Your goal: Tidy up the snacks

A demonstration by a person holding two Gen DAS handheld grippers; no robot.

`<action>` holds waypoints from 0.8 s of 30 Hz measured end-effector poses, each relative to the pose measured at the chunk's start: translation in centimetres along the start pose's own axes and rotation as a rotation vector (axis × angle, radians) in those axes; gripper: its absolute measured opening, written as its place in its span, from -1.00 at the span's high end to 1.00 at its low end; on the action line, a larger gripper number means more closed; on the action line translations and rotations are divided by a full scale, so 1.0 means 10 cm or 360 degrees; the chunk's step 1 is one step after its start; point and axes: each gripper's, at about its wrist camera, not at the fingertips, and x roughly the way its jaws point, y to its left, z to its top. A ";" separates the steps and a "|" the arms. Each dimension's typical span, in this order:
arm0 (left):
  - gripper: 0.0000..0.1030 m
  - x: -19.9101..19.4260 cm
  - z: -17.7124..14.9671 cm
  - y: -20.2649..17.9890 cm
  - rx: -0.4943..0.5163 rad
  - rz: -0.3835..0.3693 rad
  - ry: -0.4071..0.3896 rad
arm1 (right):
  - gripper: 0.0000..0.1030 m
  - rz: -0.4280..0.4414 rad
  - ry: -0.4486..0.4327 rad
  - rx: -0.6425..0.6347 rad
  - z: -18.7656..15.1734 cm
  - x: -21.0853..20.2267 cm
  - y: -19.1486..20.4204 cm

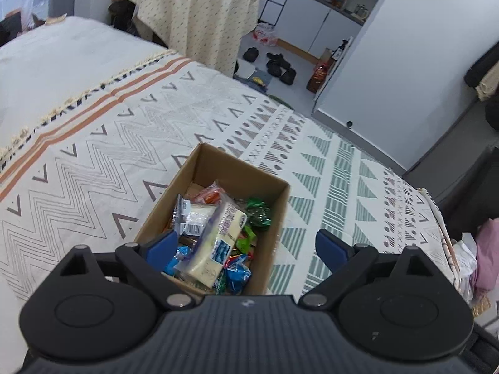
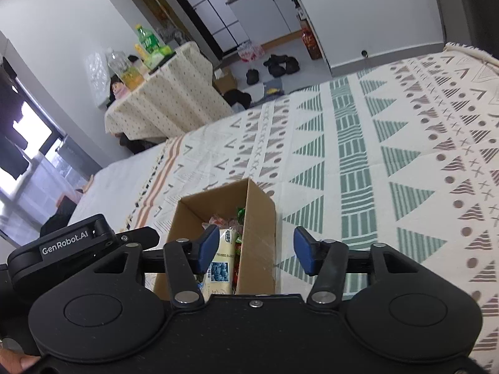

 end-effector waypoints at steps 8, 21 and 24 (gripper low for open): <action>-0.96 -0.31 -0.15 -0.13 0.0106 -0.0031 0.0000 | -0.52 0.0013 -0.0094 -0.0043 -0.02 -0.45 -0.04; -1.00 -0.81 -0.36 -0.17 0.0261 -0.0085 -0.0043 | -0.88 -0.0022 -0.0201 -0.0107 -0.14 -1.05 -0.02; -1.00 -0.89 -0.44 -0.17 0.0290 -0.0105 -0.0042 | -1.00 -0.0037 -0.0242 -0.0131 -0.18 -1.20 -0.01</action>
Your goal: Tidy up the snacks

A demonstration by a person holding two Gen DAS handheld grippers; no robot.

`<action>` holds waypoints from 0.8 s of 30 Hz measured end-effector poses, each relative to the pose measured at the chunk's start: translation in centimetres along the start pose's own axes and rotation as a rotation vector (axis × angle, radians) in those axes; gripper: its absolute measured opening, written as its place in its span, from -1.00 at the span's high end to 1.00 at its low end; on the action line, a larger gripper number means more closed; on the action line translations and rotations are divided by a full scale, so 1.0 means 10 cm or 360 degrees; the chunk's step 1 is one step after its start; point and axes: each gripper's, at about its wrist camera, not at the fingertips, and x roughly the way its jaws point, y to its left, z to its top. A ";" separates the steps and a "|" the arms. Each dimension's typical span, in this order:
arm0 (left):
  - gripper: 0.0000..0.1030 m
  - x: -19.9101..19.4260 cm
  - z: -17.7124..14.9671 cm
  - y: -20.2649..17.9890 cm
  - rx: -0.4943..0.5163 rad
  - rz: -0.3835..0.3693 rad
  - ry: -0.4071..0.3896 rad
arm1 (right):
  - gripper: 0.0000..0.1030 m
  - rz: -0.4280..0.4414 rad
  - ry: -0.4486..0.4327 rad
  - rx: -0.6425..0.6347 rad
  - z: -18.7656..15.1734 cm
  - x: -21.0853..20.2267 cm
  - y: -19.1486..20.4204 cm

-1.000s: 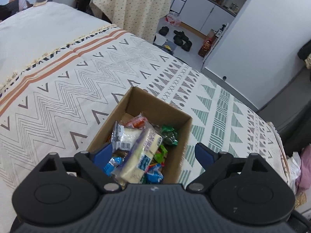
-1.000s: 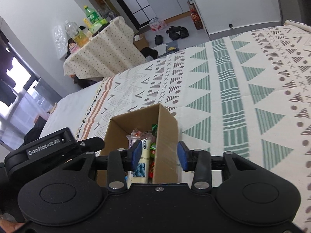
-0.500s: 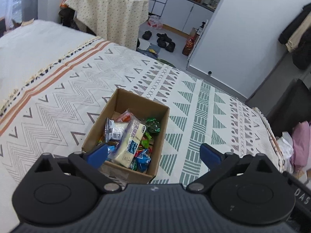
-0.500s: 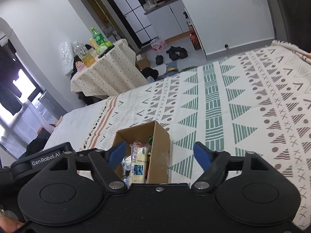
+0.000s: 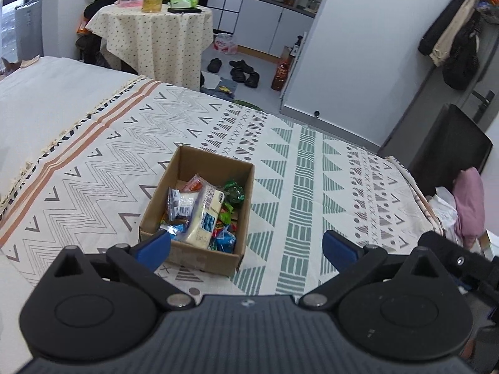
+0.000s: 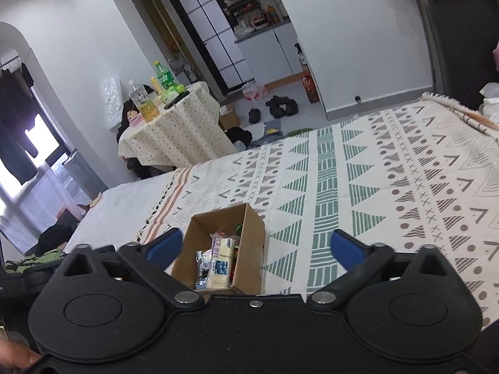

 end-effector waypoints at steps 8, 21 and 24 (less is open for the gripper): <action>-1.00 -0.22 -0.16 0.00 0.0051 -0.0056 -0.0020 | -1.00 -0.0045 -0.0054 0.0000 -0.06 -0.32 -0.03; -1.00 -0.53 -0.42 0.02 0.0237 -0.0084 -0.0009 | -1.00 -0.0136 -0.0125 -0.0029 -0.29 -0.73 -0.02; -1.00 -0.58 -0.46 0.05 0.0263 -0.0087 -0.0012 | -1.00 -0.0140 -0.0116 -0.0029 -0.32 -0.76 -0.03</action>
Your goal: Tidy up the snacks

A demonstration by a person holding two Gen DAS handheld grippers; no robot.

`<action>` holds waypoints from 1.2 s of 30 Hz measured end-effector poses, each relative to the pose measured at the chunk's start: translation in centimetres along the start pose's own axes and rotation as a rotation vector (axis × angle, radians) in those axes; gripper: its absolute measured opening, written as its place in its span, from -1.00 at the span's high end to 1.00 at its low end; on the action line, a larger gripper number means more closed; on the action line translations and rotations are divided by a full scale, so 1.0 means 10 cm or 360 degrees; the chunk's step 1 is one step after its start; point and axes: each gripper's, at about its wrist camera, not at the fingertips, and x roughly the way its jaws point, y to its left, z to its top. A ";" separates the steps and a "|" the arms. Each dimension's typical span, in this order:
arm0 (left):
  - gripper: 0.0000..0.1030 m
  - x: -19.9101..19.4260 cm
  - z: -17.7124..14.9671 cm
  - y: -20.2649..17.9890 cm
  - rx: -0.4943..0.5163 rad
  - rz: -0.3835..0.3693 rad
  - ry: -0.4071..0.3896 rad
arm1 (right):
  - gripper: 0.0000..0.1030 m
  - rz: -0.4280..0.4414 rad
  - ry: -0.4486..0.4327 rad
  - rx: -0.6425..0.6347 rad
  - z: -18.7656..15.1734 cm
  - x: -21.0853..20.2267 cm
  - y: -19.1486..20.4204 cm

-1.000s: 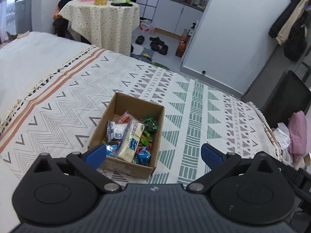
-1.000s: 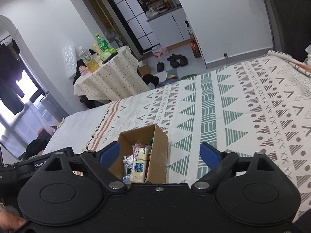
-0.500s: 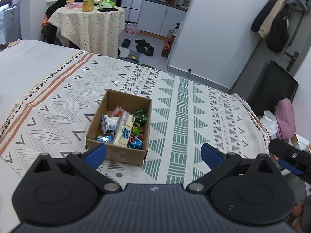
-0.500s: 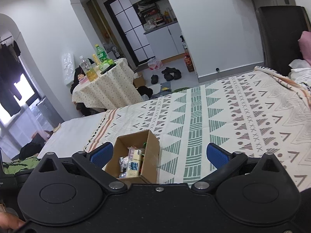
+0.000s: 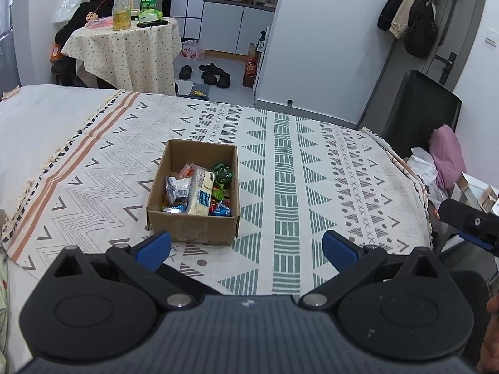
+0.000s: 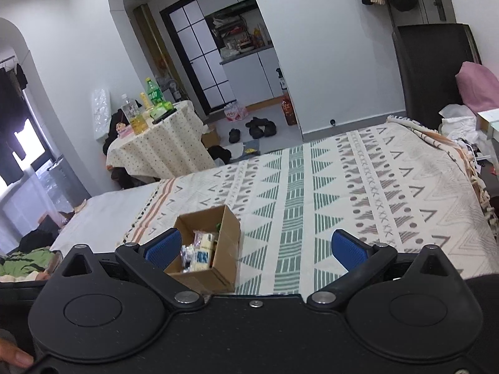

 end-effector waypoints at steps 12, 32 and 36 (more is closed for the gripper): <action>-1.00 -0.03 -0.13 0.13 0.0048 0.0007 -0.0036 | -1.00 -0.0046 -0.0004 -0.0171 -0.26 -0.12 0.08; -1.00 0.06 -0.17 0.05 0.0113 0.0036 -0.0032 | -1.00 -0.0020 0.0121 -0.0139 -0.41 0.00 -0.03; -1.00 0.07 -0.16 0.04 0.0119 0.0030 -0.0026 | -1.00 -0.0019 0.0121 -0.0138 -0.41 0.00 -0.04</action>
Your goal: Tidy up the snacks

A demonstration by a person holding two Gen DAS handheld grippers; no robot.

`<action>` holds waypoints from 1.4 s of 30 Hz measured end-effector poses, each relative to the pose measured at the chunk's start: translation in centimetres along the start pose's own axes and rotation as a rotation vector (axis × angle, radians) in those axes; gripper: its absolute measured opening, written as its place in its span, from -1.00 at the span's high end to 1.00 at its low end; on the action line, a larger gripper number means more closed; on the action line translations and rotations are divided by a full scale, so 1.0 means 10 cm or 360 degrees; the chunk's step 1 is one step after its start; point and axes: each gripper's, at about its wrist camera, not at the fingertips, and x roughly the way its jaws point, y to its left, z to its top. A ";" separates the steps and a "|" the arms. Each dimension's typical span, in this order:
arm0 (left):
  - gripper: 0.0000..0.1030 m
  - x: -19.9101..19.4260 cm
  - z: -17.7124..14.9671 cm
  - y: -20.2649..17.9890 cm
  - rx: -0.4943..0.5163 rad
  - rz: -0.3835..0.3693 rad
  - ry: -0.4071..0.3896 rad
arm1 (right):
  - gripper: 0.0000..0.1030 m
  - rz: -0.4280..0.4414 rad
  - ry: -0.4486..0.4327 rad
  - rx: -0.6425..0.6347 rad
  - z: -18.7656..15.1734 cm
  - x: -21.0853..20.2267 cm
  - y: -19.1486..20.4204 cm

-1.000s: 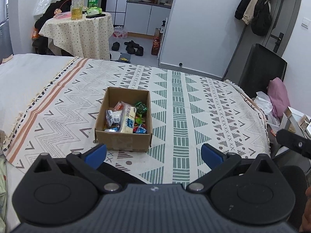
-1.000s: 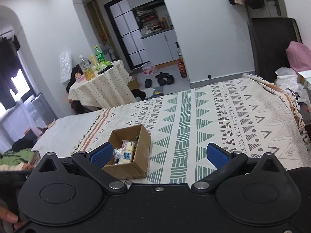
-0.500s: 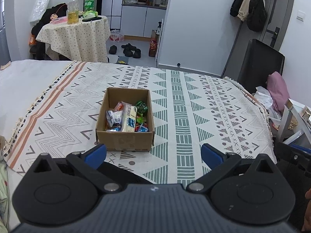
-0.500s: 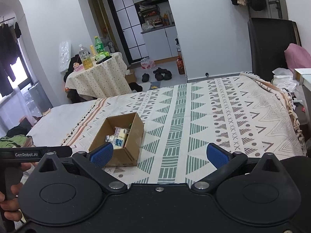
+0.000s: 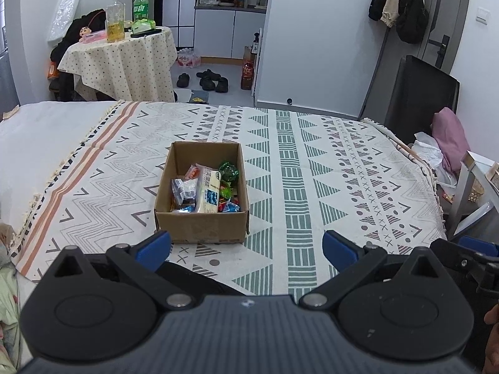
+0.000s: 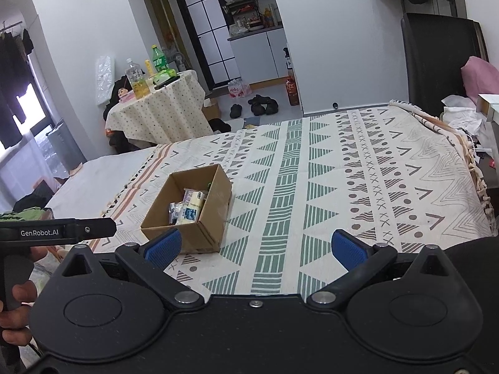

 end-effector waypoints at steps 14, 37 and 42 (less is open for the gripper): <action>-1.00 0.00 0.01 -0.02 -0.0003 -0.0003 0.0001 | -1.00 0.0004 -0.0002 -0.0007 -0.01 0.01 -0.01; -1.00 -0.03 -0.01 0.01 -0.0002 0.0000 -0.0009 | -1.00 0.0007 -0.0012 -0.0011 0.00 -0.03 0.03; -1.00 -0.03 -0.01 0.01 0.0009 0.0000 -0.0009 | -1.00 0.0004 -0.0008 -0.0012 0.00 -0.03 0.04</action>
